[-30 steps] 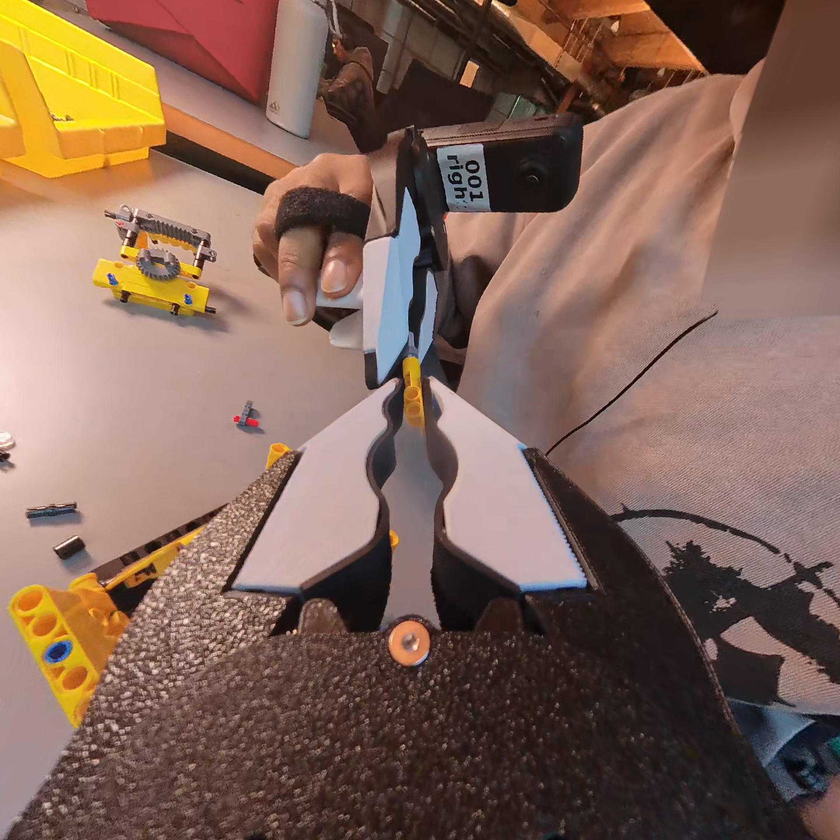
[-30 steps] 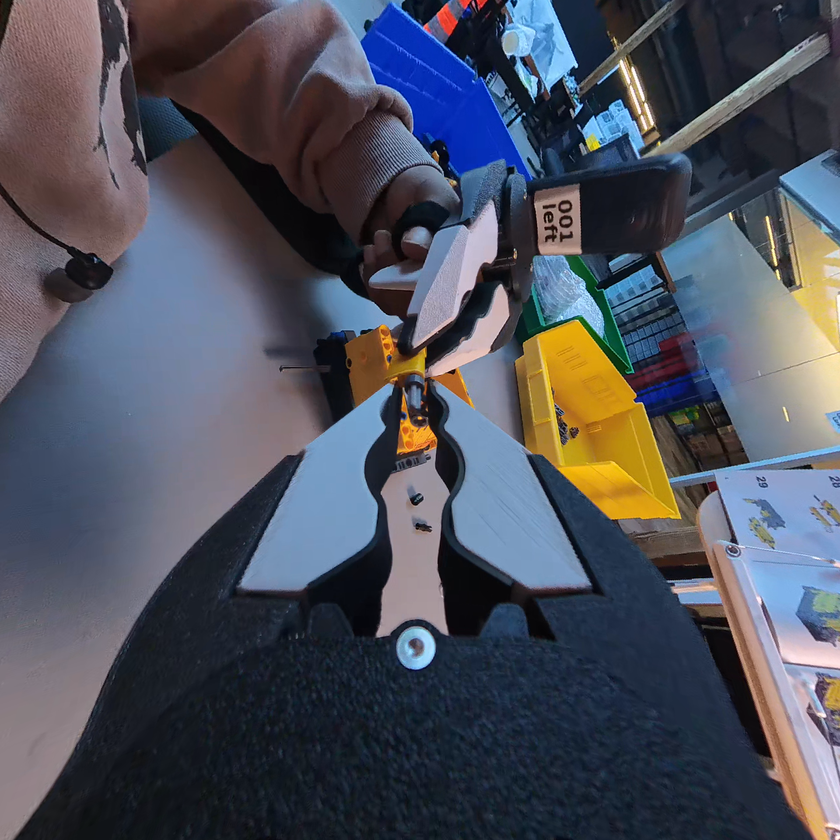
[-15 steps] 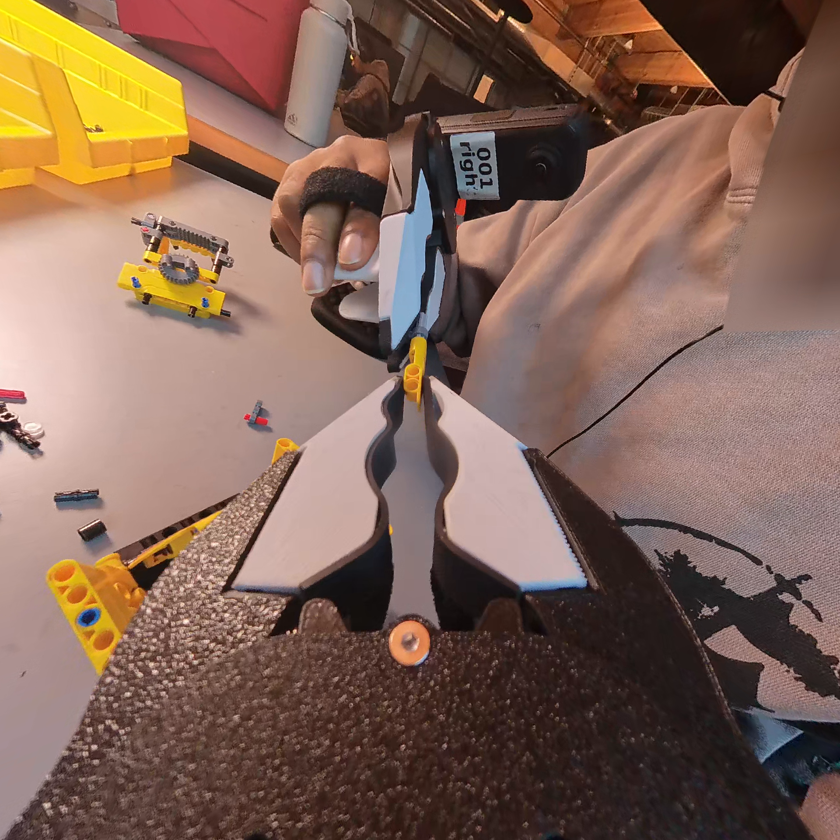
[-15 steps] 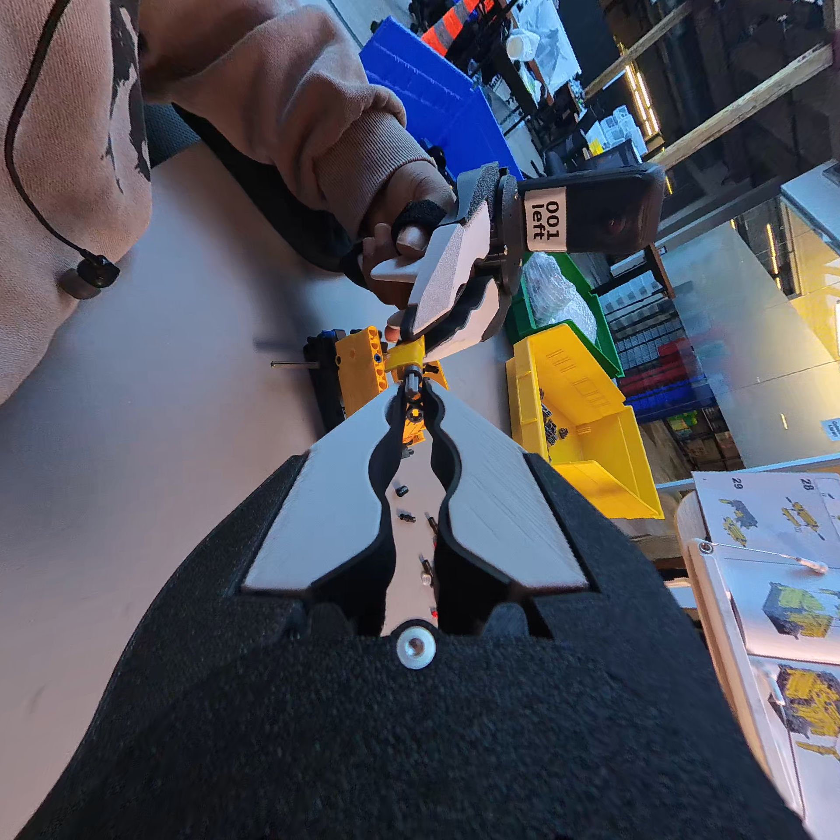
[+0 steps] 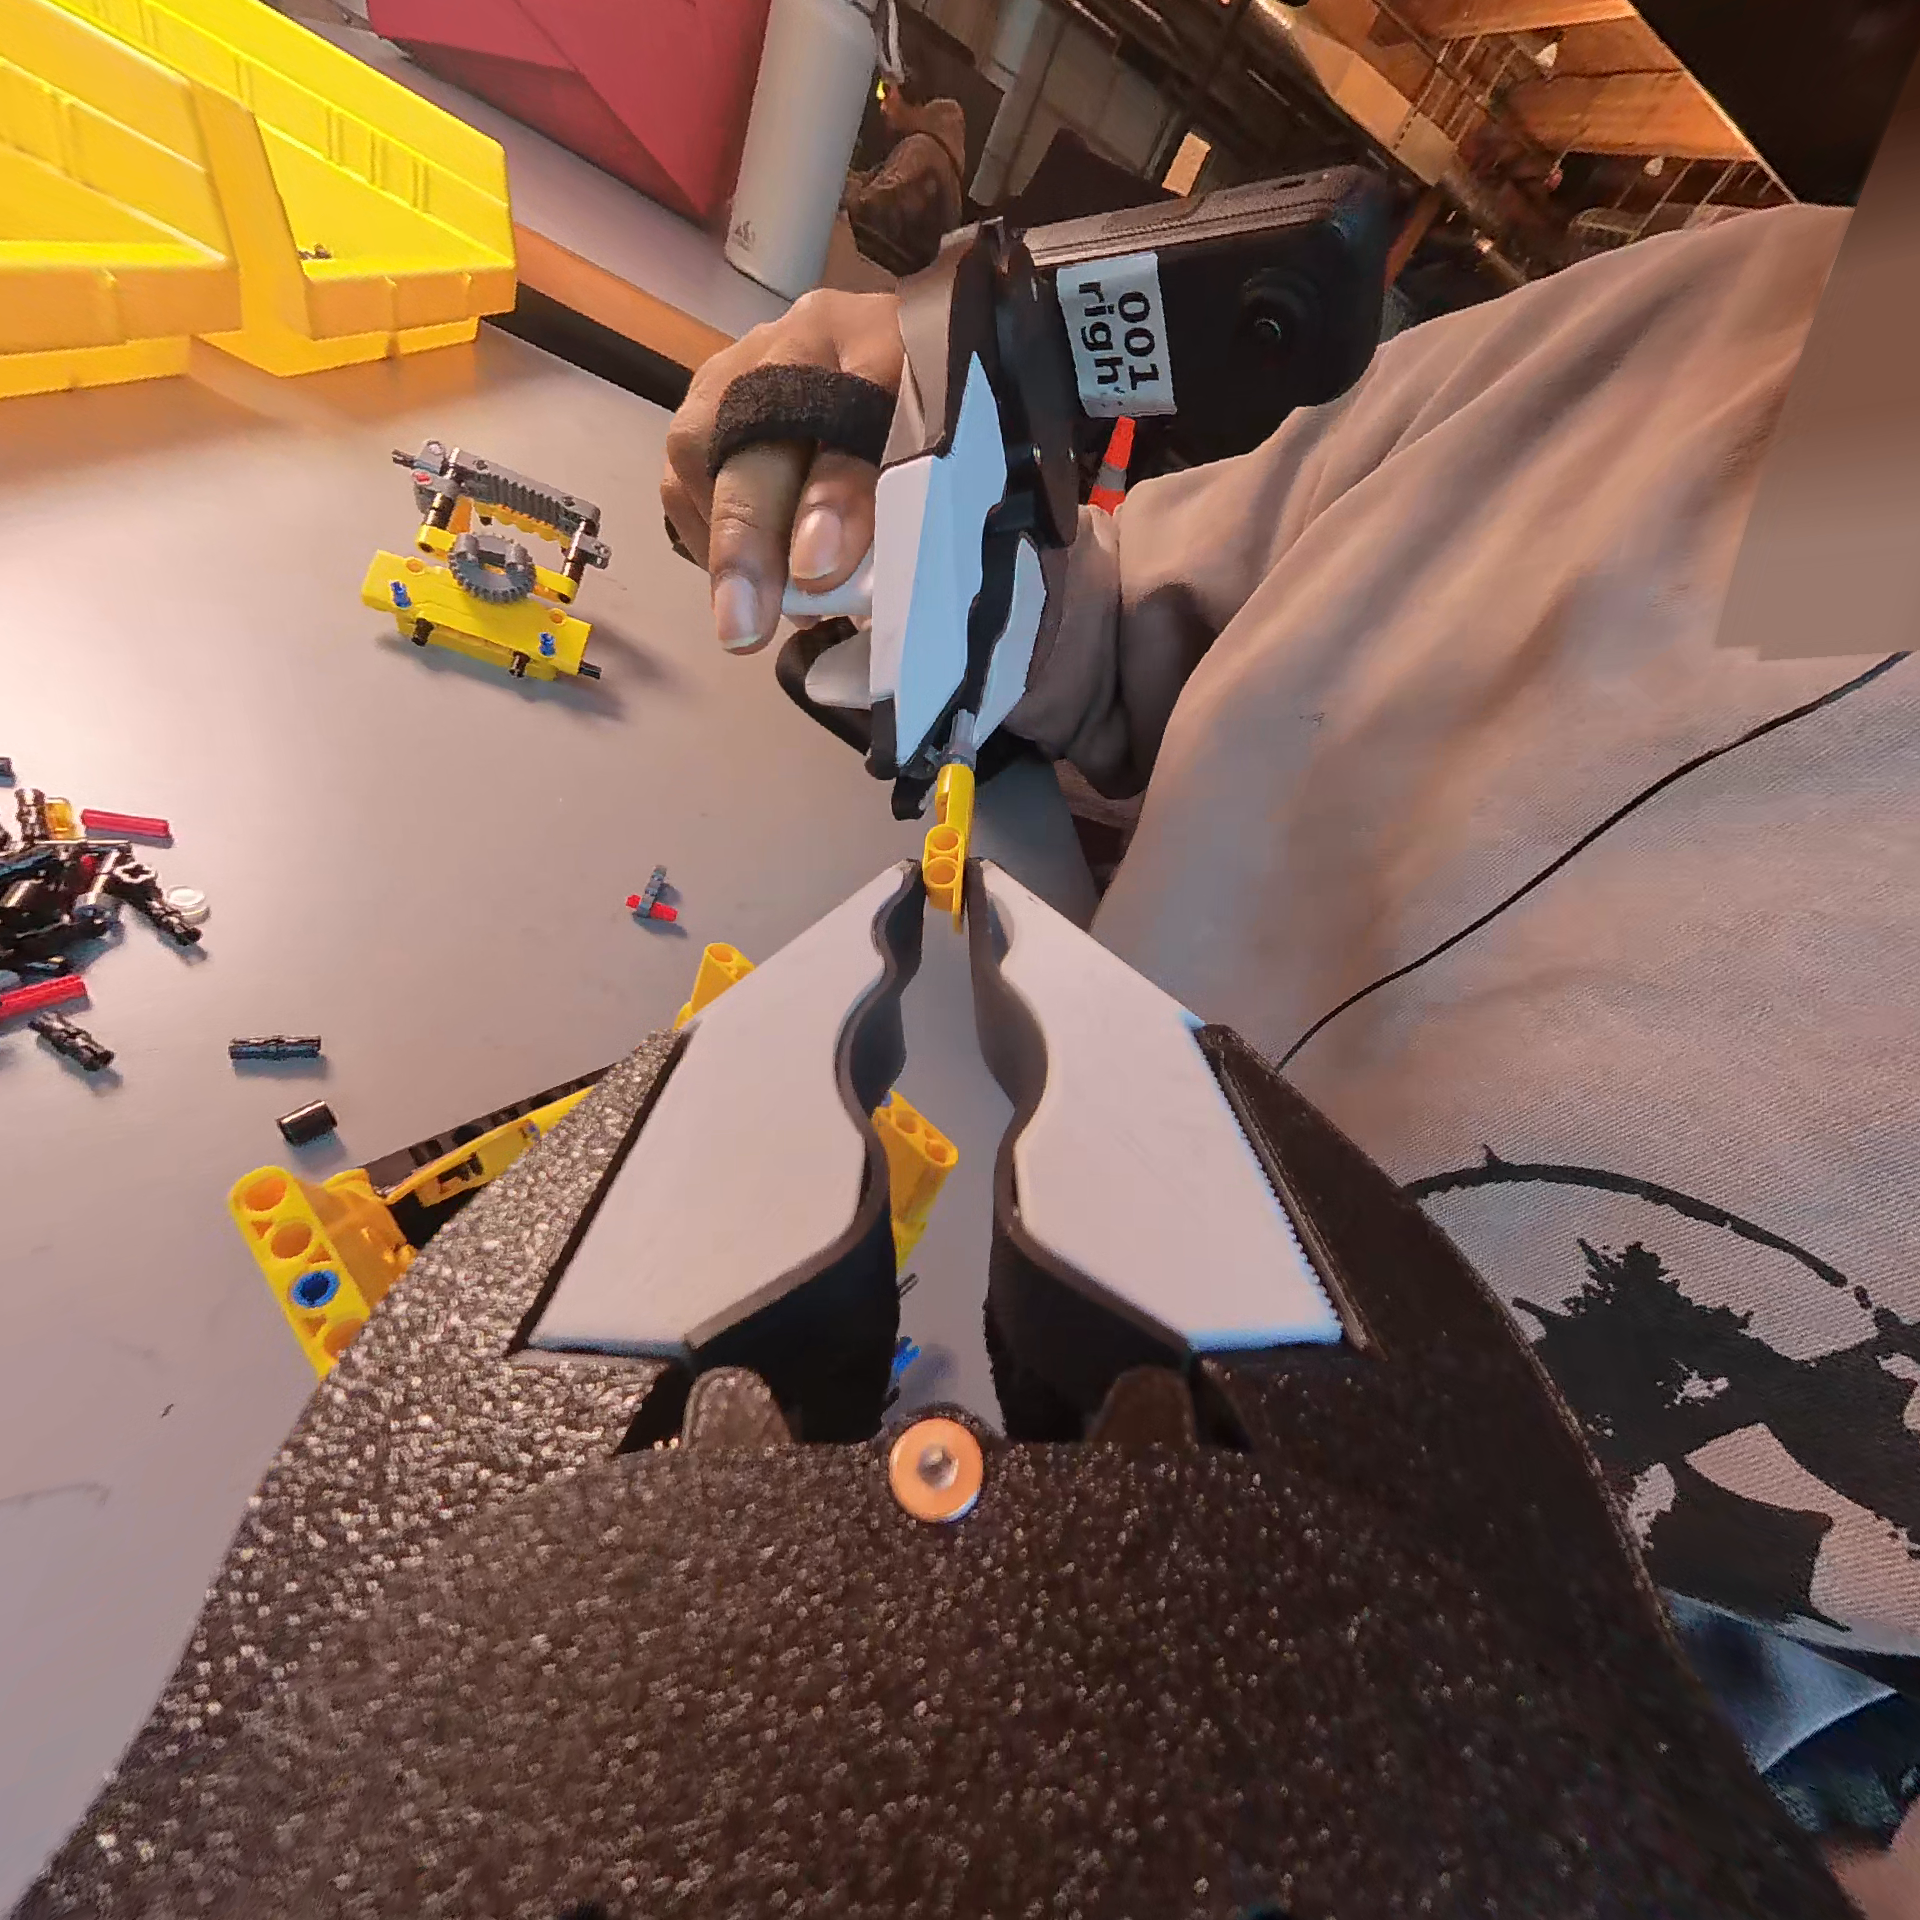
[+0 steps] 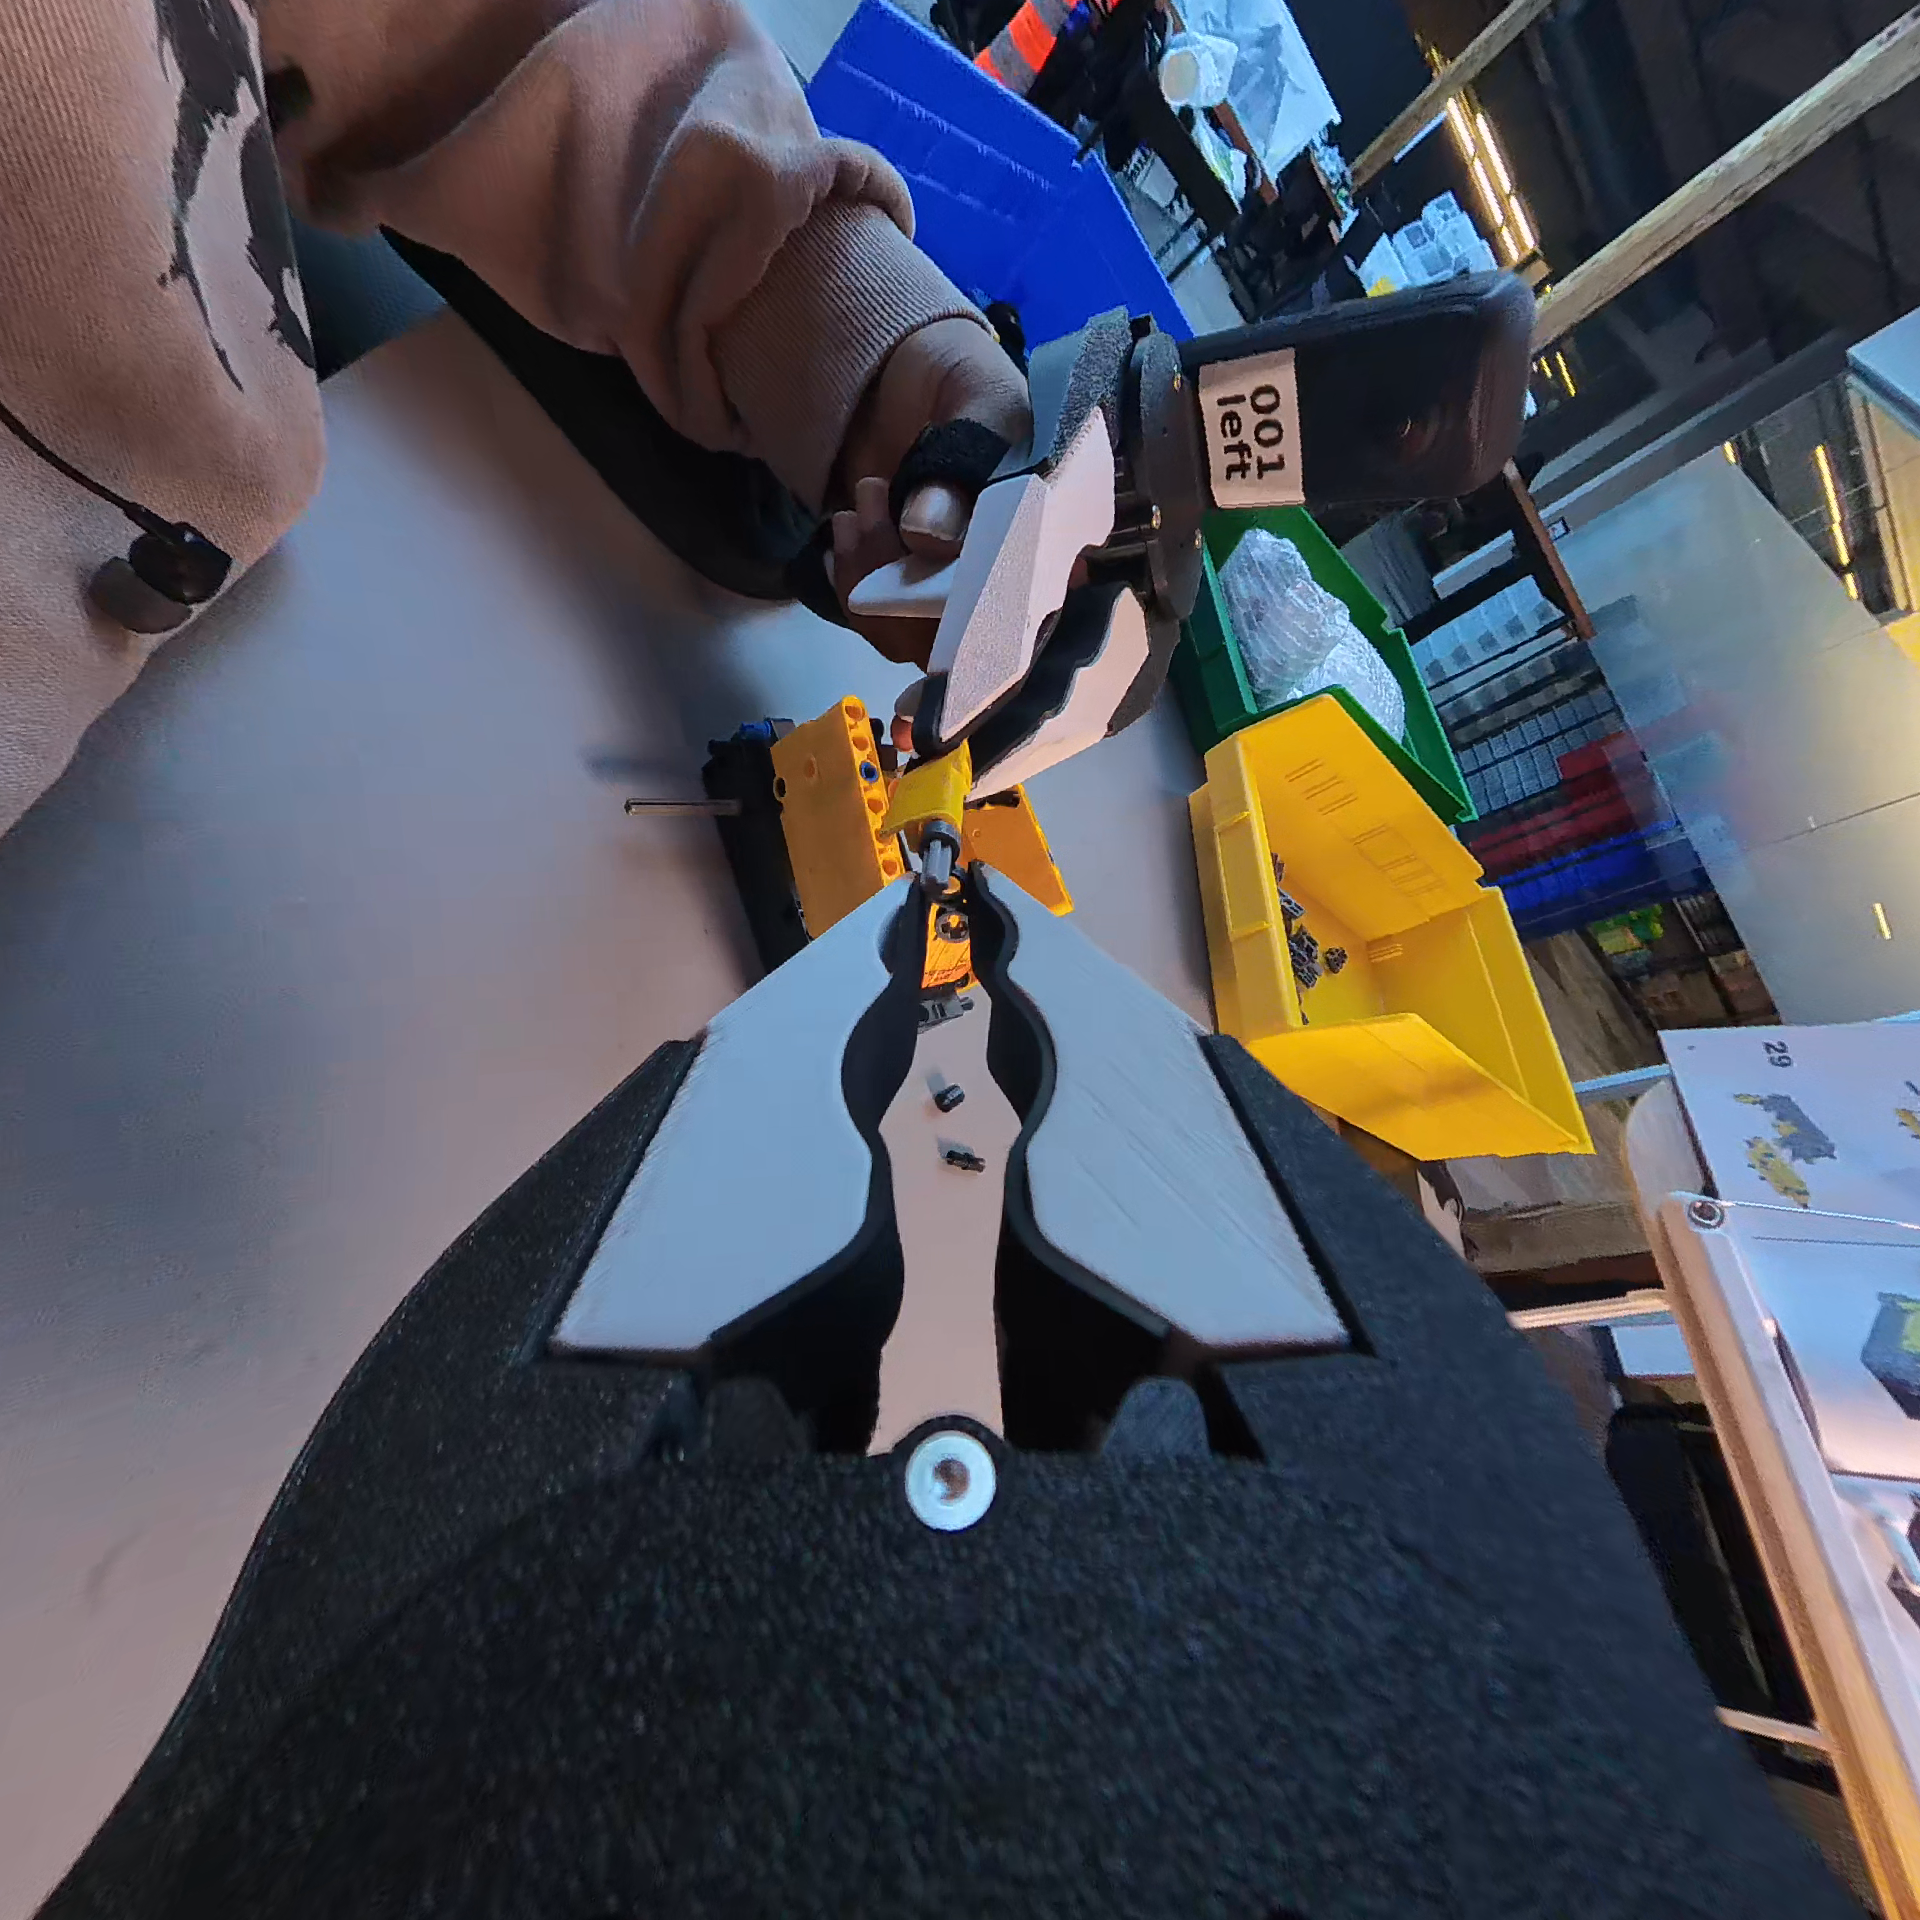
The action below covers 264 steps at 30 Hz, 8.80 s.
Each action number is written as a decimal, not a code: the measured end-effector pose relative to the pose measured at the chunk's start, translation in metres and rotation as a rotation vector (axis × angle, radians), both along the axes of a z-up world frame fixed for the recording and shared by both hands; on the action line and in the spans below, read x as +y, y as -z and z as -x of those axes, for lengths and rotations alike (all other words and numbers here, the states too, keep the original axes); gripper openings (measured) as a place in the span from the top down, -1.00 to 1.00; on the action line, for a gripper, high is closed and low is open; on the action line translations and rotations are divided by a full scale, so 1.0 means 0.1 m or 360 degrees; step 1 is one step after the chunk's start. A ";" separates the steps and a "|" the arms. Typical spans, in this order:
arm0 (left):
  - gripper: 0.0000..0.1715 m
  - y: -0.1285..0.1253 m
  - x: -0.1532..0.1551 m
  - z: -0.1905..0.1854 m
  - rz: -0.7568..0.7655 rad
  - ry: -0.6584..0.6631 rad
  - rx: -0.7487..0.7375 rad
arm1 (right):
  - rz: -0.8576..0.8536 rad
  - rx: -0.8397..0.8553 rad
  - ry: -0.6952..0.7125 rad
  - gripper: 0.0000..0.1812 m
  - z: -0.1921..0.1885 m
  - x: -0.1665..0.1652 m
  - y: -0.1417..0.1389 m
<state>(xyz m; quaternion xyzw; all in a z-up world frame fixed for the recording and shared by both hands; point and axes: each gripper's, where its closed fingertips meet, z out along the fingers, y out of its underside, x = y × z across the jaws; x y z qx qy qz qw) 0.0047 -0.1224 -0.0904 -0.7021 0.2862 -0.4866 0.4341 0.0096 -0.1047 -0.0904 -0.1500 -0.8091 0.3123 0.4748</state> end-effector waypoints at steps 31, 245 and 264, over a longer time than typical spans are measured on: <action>0.93 -0.04 -0.02 -0.09 -0.0149 -0.0032 0.0031 | 0.0045 0.0131 0.0004 0.85 0.08 -0.16 -0.07; 0.92 -0.08 0.24 0.27 -0.0729 -0.0551 0.0340 | 0.0676 -0.0361 0.0083 0.90 0.42 0.07 -0.05; 0.93 0.17 0.25 0.18 -0.0583 -0.0459 0.0549 | -0.0052 -0.0214 0.0193 0.98 0.33 0.09 0.16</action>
